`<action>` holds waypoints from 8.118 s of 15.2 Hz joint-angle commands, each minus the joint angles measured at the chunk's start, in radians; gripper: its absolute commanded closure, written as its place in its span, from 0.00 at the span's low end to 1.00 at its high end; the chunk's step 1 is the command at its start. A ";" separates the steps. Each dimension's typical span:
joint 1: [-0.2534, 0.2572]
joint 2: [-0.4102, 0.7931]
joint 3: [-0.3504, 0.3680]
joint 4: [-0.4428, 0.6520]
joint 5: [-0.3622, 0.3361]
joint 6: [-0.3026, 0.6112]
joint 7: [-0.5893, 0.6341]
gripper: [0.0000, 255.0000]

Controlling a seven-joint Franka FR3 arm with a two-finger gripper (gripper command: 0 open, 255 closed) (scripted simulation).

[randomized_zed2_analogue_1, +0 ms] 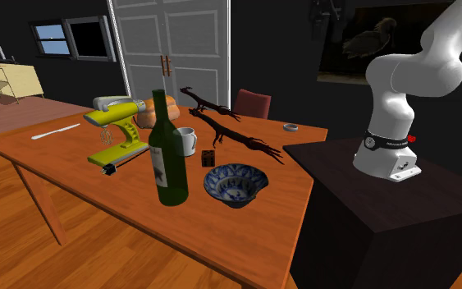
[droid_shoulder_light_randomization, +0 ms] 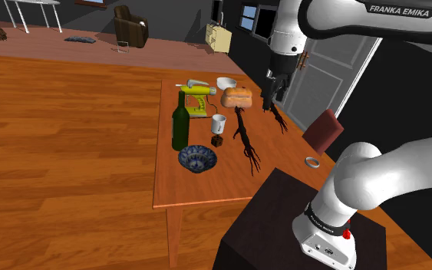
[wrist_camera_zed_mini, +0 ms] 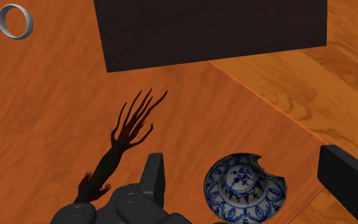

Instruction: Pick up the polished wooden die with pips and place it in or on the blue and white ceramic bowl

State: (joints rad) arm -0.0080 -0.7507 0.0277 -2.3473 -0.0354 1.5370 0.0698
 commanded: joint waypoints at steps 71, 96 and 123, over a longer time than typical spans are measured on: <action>-0.149 1.282 -0.170 0.419 0.129 0.927 -0.412 1.00; -0.100 1.051 -0.185 0.411 0.077 0.707 -0.344 1.00; 0.124 0.960 -0.056 0.142 0.019 0.883 0.040 1.00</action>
State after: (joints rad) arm 0.1162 0.1960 -0.0287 -2.2043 -0.0163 2.4047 0.1097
